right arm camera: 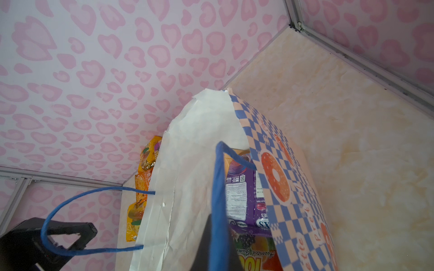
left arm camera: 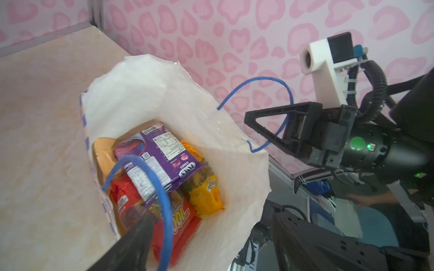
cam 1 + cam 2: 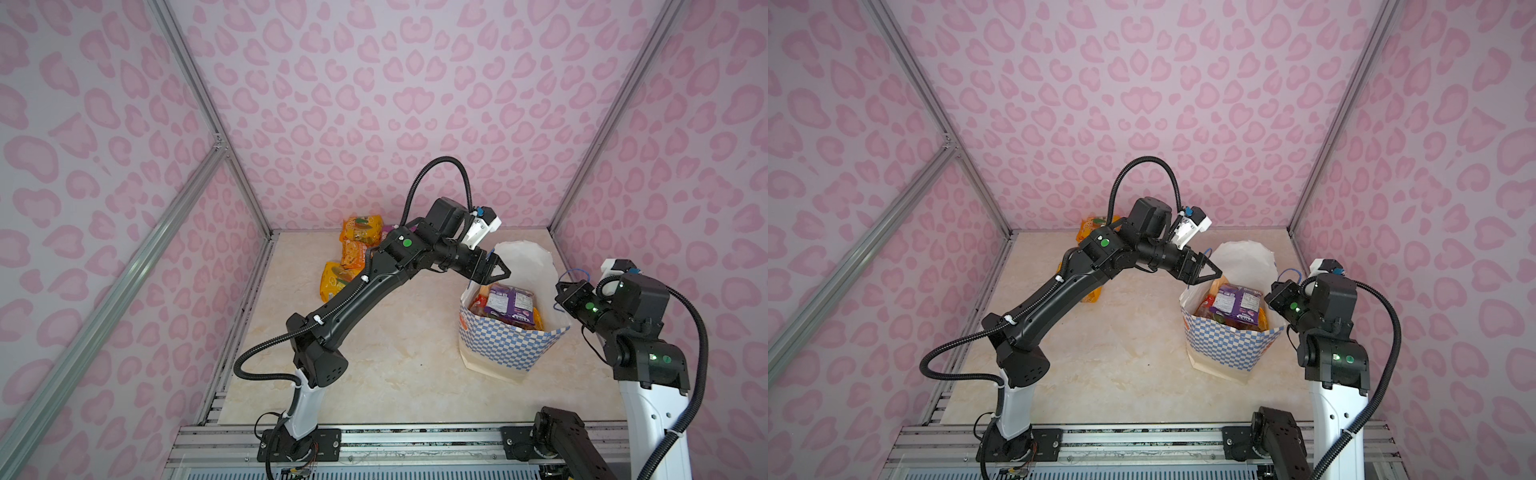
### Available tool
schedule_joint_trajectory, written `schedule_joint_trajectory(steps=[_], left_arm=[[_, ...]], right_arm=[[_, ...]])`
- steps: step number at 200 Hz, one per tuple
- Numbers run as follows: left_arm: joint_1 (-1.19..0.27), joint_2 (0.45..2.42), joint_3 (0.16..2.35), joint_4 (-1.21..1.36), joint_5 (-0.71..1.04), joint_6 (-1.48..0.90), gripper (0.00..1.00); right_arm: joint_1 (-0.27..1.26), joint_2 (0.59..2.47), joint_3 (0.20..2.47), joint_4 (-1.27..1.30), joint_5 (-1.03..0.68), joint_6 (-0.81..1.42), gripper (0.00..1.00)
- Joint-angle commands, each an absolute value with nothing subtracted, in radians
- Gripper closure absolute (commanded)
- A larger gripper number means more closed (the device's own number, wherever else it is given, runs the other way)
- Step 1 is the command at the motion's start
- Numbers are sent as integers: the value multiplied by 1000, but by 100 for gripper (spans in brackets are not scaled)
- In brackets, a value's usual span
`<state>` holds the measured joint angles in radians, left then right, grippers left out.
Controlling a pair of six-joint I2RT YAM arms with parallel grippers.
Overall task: Place the snacks into the paper bag
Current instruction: 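Withdraw the left gripper from the bag while the right gripper holds the handle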
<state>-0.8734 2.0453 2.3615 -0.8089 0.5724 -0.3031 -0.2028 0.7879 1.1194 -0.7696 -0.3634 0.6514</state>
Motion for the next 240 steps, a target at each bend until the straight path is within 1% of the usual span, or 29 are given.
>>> schedule_joint_trajectory(steps=[1, 10, 30, 33, 35, 39, 60, 63, 90, 123, 152, 183, 240], left_arm=[[-870, 2075, 2408, -801, 635, -325, 28], [-869, 2084, 2428, -801, 641, -338, 36], [-862, 2083, 2439, -760, 638, -391, 62], [-860, 2082, 2440, -752, 633, -400, 63], [-859, 2082, 2440, -748, 629, -407, 68], [-854, 2080, 2443, -738, 621, -421, 73], [-823, 2083, 2457, -712, 564, -494, 94], [-817, 2082, 2457, -708, 557, -504, 96], [-774, 2068, 2455, -686, 555, -576, 97], [-769, 2001, 2444, -659, 541, -569, 96], [-762, 1965, 2433, -637, 571, -581, 96], [-751, 1926, 2412, -610, 597, -592, 97], [-732, 1867, 2355, -616, 503, -564, 96]], right_arm=[[-201, 793, 1108, -754, -379, 656, 100], [-201, 795, 1109, -752, -382, 655, 100], [-201, 796, 1111, -750, -372, 652, 100], [-201, 797, 1111, -751, -371, 652, 100], [-201, 798, 1112, -751, -371, 652, 100], [-201, 800, 1112, -748, -373, 655, 100], [-200, 808, 1110, -720, -393, 676, 100], [-199, 808, 1112, -717, -394, 678, 100], [-184, 823, 1133, -712, -364, 676, 100], [-129, 847, 1157, -688, -326, 692, 100], [-66, 862, 1165, -666, -290, 709, 100], [-45, 870, 1168, -649, -288, 710, 100], [-23, 926, 1212, -610, -320, 700, 100]])
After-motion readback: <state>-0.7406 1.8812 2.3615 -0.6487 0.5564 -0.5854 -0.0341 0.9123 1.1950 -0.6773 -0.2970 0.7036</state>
